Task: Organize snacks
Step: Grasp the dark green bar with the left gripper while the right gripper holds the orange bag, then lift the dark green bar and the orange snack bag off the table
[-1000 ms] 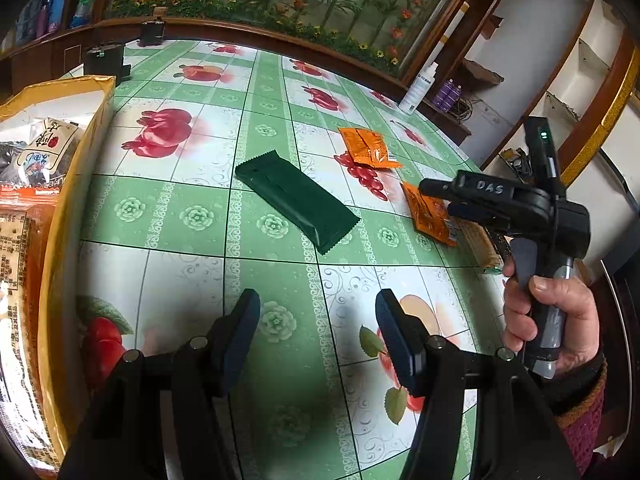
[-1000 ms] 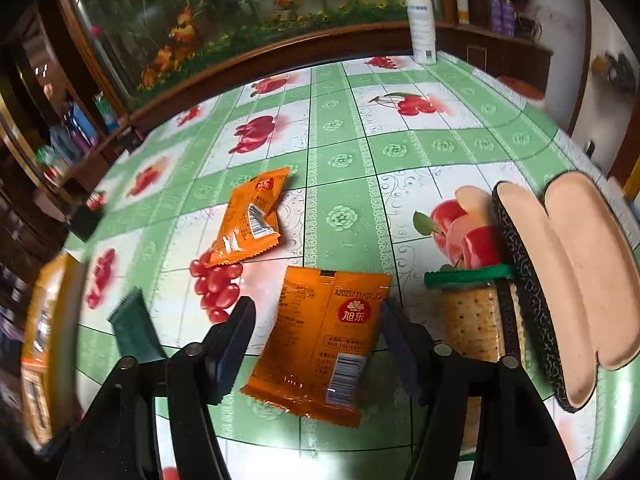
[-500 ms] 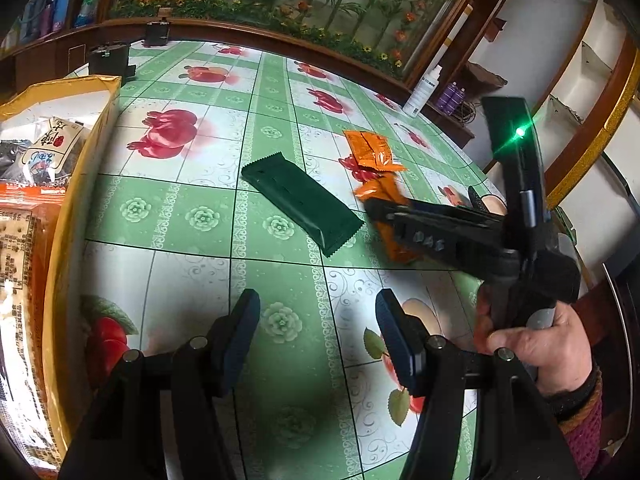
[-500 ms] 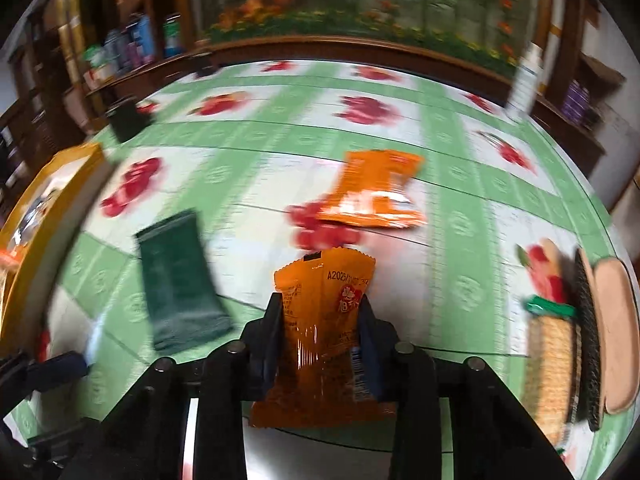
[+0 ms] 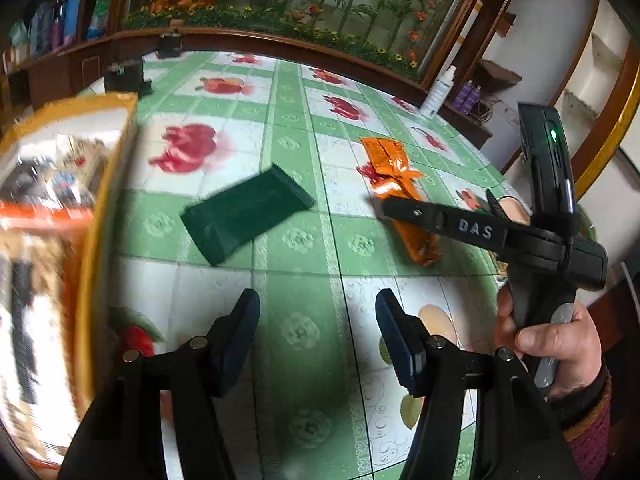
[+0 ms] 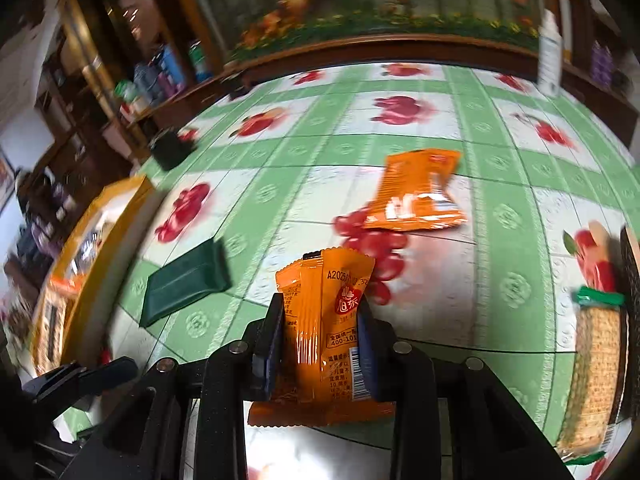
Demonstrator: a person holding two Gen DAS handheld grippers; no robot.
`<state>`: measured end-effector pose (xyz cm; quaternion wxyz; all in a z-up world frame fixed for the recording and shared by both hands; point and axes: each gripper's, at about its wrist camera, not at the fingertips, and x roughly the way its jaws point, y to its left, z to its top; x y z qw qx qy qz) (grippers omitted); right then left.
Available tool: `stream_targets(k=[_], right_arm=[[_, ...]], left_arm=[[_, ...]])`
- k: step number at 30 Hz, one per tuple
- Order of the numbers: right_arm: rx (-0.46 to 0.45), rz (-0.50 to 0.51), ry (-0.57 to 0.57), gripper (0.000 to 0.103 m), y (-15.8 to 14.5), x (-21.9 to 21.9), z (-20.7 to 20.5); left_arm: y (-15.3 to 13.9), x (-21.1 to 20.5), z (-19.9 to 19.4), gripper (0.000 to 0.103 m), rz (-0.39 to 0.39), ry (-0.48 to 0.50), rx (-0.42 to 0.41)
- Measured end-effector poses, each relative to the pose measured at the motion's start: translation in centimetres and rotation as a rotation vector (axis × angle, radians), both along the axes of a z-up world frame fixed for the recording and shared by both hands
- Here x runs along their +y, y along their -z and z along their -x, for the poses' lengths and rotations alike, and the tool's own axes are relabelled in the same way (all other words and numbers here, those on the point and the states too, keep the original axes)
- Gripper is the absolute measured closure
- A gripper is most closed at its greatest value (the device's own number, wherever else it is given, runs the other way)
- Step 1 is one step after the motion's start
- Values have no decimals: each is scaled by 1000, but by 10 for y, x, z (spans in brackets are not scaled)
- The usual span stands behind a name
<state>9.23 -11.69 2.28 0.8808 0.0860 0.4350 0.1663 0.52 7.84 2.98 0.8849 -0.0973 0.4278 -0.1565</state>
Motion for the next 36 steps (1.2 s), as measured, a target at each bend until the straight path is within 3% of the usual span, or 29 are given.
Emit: stream_targets(k=[2,4,5,7,9,12,16,20,26,31,36], right_arm=[[7,8,3,68,1,2,-1],[14,21,6,67,2,5,-3],[13,25,8,67,1,6,-2],[19,9,10,66,0,3,-2],[28,-22,18,66,2,-3,-3],[40,-54,26,65,3,-8,-5],[56,-92,34,64,4,-13,-6],[64,-107,40,63,4,-16,-6],[66,-107,45,63,3,-16,-6],[59,-89,42,63,3,-13,-4],[49,-58,40,62,3,-9,-3]], left_arm=[[-14,2,-10,39,-51,-23,-5],[-30,5,-27,25,-116,-61,-15],[-35,6,-36,25,-137,-66,-15],[-39,8,-58,25,-137,-77,-12],[-32,9,-81,25,-140,-107,68],[-19,8,-105,25,-78,-132,139],[-4,9,-118,25,-64,-177,183],[10,1,-116,25,-88,-141,217],[11,-17,-85,24,-86,-39,196],[14,-28,-73,25,-165,-40,109],[17,-31,-66,51,-258,-65,9]])
